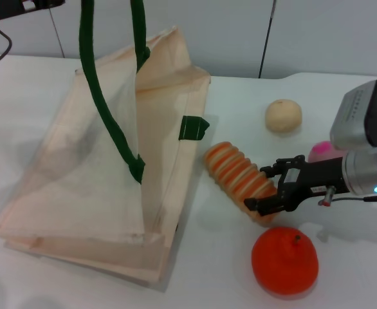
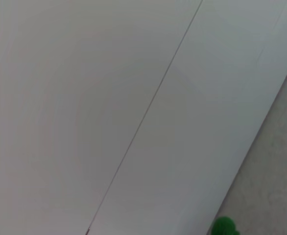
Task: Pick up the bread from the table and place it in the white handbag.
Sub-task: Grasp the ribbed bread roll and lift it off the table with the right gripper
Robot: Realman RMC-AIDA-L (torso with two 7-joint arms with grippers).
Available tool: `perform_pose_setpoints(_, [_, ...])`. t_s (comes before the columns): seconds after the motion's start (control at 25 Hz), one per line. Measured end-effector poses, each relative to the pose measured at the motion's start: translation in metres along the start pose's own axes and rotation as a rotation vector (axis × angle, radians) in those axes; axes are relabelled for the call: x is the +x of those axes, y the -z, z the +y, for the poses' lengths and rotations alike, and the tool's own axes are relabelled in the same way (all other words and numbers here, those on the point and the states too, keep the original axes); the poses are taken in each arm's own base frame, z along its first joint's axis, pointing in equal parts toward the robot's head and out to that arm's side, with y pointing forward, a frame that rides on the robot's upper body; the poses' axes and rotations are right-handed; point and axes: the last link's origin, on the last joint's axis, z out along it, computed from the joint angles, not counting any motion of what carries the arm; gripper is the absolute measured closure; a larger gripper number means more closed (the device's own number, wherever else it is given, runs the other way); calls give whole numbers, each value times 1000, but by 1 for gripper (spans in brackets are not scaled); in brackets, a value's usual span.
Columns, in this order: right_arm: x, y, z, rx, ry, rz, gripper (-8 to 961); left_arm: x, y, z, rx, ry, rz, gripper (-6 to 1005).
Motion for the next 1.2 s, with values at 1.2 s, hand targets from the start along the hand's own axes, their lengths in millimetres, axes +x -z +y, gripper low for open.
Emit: perform_pose_setpoints(1.2, [-7, 12, -6, 19, 66, -82, 321, -2, 2, -1, 5, -2, 2, 905])
